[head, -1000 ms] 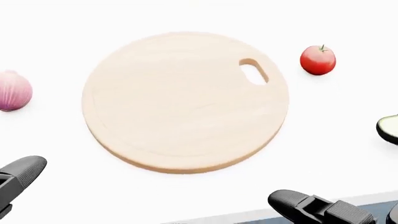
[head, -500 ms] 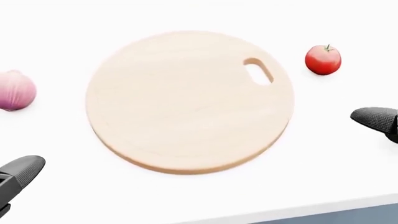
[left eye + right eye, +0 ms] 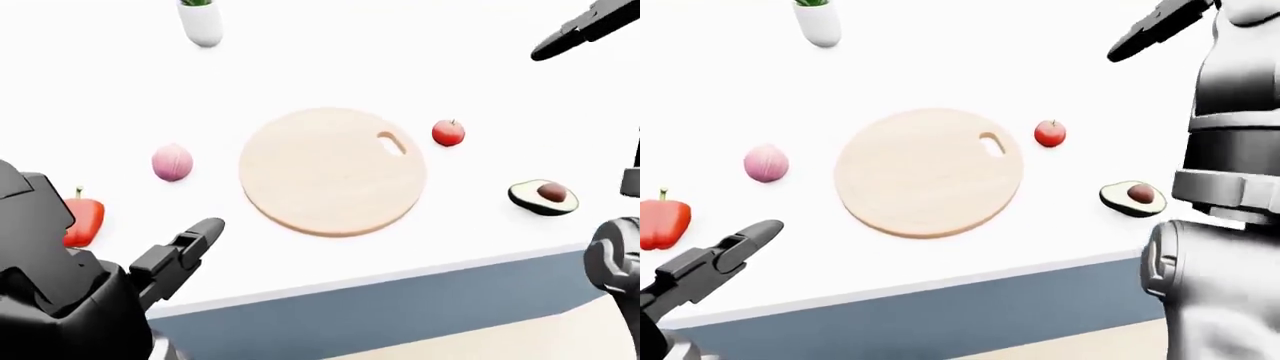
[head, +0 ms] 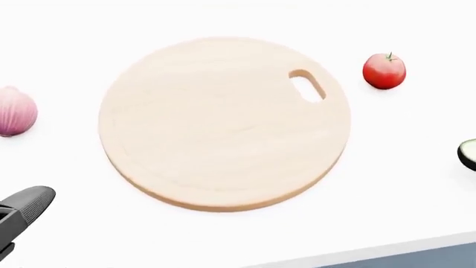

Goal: Place the avocado, onion, tomato and bell pepper on the cutting board.

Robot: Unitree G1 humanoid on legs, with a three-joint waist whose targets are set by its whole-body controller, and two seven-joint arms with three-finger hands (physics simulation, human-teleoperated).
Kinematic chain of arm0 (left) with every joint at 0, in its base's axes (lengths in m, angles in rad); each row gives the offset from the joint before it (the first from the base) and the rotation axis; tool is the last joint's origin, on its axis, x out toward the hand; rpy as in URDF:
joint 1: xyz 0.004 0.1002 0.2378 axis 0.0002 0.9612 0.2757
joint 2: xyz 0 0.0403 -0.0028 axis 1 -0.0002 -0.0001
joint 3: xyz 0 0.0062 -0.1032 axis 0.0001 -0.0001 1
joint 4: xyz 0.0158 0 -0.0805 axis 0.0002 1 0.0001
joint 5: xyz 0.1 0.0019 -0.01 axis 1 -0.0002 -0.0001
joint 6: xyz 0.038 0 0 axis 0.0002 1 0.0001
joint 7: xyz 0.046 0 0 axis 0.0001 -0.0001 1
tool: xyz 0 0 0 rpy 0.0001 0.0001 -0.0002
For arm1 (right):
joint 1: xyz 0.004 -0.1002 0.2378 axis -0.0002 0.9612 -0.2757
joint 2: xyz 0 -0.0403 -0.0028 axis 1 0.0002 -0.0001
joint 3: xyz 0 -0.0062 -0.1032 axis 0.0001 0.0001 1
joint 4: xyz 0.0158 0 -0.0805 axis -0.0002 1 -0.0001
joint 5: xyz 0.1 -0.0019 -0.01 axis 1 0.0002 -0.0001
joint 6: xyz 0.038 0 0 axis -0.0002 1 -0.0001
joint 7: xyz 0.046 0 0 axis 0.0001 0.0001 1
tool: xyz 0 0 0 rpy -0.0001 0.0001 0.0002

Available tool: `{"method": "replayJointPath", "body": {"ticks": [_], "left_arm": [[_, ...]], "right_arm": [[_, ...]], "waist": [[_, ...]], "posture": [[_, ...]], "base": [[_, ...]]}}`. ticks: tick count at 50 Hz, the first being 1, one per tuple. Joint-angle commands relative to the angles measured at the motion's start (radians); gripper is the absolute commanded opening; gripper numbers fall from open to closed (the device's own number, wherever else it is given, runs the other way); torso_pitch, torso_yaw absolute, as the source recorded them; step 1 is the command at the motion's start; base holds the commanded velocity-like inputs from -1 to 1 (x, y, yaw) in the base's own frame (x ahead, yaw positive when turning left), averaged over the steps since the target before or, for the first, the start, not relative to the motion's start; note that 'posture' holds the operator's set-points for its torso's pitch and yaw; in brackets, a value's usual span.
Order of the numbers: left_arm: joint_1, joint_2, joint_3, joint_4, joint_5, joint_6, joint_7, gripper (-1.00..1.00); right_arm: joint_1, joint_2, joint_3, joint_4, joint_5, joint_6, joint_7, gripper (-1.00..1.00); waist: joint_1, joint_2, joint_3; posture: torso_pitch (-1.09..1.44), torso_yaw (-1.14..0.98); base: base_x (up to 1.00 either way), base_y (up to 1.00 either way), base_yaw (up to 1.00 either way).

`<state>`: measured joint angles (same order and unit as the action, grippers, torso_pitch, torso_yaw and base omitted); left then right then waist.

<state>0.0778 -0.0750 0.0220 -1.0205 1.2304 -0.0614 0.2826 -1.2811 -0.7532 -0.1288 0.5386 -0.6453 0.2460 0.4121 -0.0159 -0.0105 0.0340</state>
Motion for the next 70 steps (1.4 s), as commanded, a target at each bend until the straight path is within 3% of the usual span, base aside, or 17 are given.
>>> {"method": "replayJointPath", "body": {"ticks": [1, 6, 13, 22, 35, 52, 60, 70], "left_arm": [[-0.011, 0.001, -0.001, -0.027, 0.001, -0.006, 0.01, 1.0], [-0.009, 0.002, -0.003, -0.027, 0.005, -0.006, 0.012, 1.0], [-0.005, 0.005, -0.012, -0.027, 0.006, -0.001, 0.014, 1.0], [-0.01, 0.007, -0.006, -0.027, 0.003, 0.002, 0.013, 1.0], [-0.007, 0.01, -0.012, -0.027, 0.004, 0.003, 0.015, 1.0], [-0.008, 0.012, -0.01, -0.027, -0.001, 0.007, 0.011, 1.0], [-0.003, 0.01, -0.011, -0.027, -0.002, 0.003, 0.015, 1.0], [0.002, 0.019, -0.024, -0.027, 0.006, 0.012, 0.023, 1.0]], "right_arm": [[-0.121, 0.005, 0.019, 0.196, -0.062, -0.15, -0.042, 1.0], [-0.286, 0.073, 0.071, 0.616, -0.158, -0.286, -0.107, 1.0], [-0.283, 0.164, 0.087, 0.766, -0.243, -0.273, -0.141, 1.0], [-0.248, 0.225, 0.103, 0.789, -0.316, -0.278, -0.046, 1.0], [-0.177, 0.224, 0.089, 0.799, -0.37, -0.232, -0.033, 1.0], [-0.129, 0.244, 0.066, 0.81, -0.355, -0.16, -0.042, 1.0], [-0.137, 0.253, 0.053, 0.812, -0.329, -0.141, -0.113, 1.0], [-0.148, 0.259, 0.03, 0.815, -0.274, -0.071, -0.278, 1.0]], "waist": [[0.002, -0.003, -0.019], [0.004, 0.001, -0.023], [0.016, 0.003, -0.022], [0.021, 0.001, -0.021], [0.023, -0.004, -0.023], [0.023, -0.003, -0.028], [0.023, -0.002, -0.031], [0.026, -0.003, -0.033]], "posture": [[0.0, 0.0], [0.0, 0.0], [0.0, 0.0], [0.0, 0.0], [0.0, 0.0], [0.0, 0.0], [0.0, 0.0], [0.0, 0.0]], "base": [[0.0, 0.0, 0.0], [0.0, 0.0, 0.0], [0.0, 0.0, 0.0], [0.0, 0.0, 0.0], [0.0, 0.0, 0.0], [0.0, 0.0, 0.0], [0.0, 0.0, 0.0], [0.0, 0.0, 0.0]]}}
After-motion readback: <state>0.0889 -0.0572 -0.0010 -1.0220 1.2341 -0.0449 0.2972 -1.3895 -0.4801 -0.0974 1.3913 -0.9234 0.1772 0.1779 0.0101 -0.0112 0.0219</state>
